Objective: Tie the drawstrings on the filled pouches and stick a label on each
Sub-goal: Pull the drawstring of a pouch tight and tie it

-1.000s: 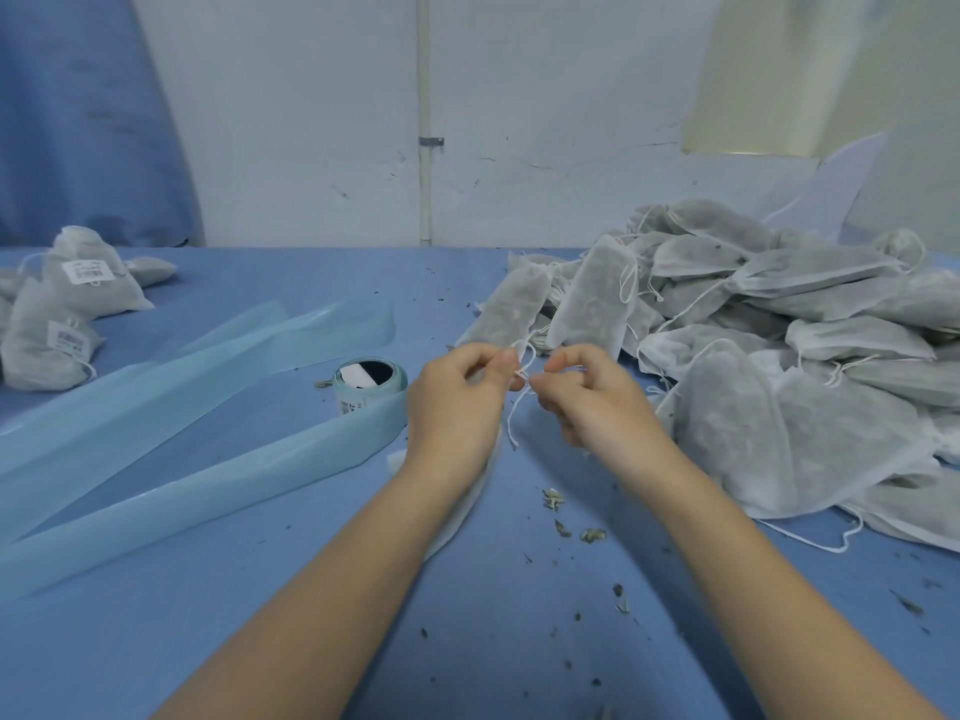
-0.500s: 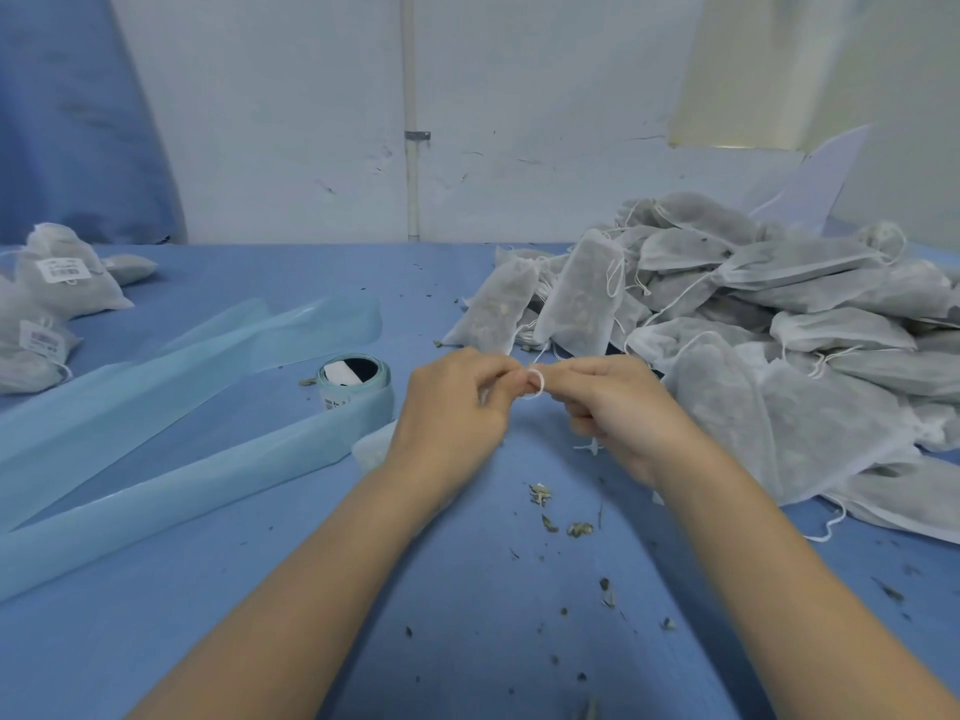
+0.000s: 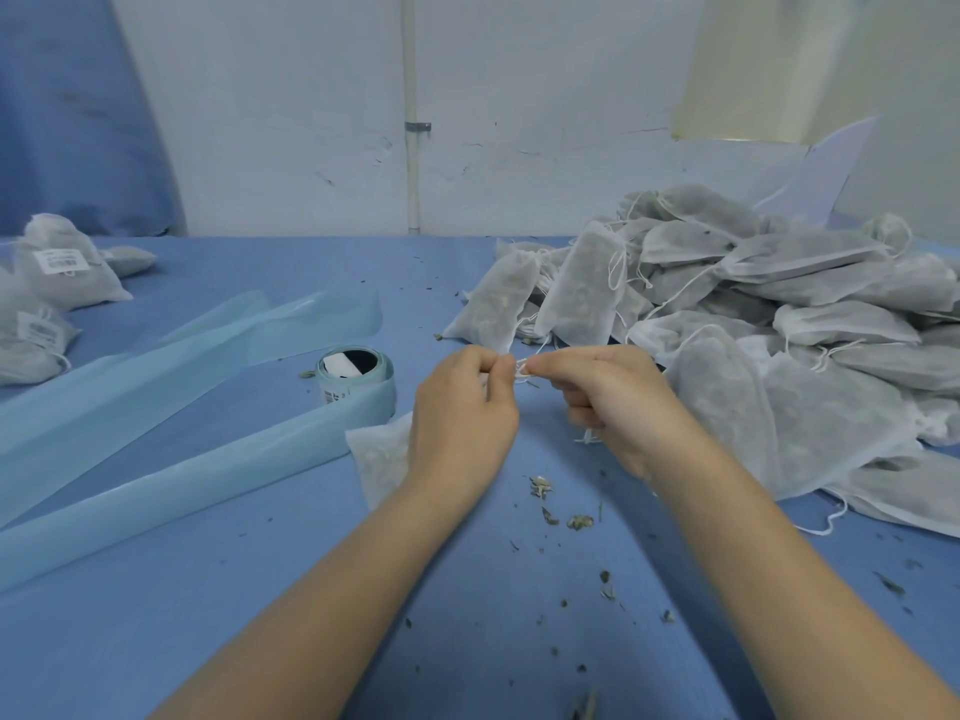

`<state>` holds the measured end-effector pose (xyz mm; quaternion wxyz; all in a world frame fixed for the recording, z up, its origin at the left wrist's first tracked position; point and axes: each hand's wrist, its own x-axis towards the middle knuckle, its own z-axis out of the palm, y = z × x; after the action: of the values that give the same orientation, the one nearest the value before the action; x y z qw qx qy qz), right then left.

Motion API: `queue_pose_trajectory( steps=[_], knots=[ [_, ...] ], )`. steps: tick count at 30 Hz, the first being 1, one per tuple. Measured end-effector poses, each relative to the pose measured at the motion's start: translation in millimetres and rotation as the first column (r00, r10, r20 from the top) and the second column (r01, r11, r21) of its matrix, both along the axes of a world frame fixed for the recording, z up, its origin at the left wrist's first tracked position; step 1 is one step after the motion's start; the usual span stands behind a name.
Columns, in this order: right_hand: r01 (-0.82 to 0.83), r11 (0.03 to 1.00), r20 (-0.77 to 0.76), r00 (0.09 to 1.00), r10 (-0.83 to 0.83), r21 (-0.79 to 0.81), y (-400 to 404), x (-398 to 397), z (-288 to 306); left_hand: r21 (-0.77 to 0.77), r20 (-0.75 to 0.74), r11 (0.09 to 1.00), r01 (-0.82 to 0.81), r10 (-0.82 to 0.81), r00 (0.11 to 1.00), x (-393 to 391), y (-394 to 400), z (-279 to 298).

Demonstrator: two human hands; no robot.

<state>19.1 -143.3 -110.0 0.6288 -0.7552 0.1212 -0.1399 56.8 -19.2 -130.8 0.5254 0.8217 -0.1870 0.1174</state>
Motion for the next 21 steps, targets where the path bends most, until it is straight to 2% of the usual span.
queue_pose_trajectory(
  steps=[3,6,8,10,14,18,21],
  knots=[
    [-0.071,0.979,-0.005,0.997,0.073,0.189,3.1,1.3,1.4,-0.019,-0.067,0.999,0.034,-0.035,0.997,-0.6,-0.6,1.0],
    [-0.184,0.878,0.005,0.979,0.202,0.443,4.9,2.7,2.0,-0.034,-0.112,0.997,0.07,-0.074,0.991,-2.2,-0.6,-0.7],
    [-0.213,0.827,0.01,0.97,0.243,0.52,5.9,2.9,1.9,-0.024,-0.111,0.996,0.089,-0.091,0.99,-3.4,-1.2,-3.0],
    [-0.203,0.804,-0.001,0.97,0.245,0.56,6.4,2.6,2.3,-0.059,-0.092,0.995,0.079,-0.084,0.992,-4.4,-2.4,-4.4],
    [-0.165,0.809,-0.015,0.978,0.209,0.564,5.1,2.3,4.5,-0.298,0.056,0.951,0.084,-0.07,0.996,-7.4,-0.8,-1.3],
    [-0.151,0.819,-0.007,0.983,0.186,0.554,4.0,1.8,4.7,-0.277,0.235,0.955,0.104,-0.038,0.971,-9.9,1.9,-0.4],
    [-0.133,0.852,-0.009,0.987,0.159,0.506,3.9,2.0,4.1,-0.279,0.257,0.96,0.033,0.042,0.965,-7.0,1.2,-2.1]
  ],
)
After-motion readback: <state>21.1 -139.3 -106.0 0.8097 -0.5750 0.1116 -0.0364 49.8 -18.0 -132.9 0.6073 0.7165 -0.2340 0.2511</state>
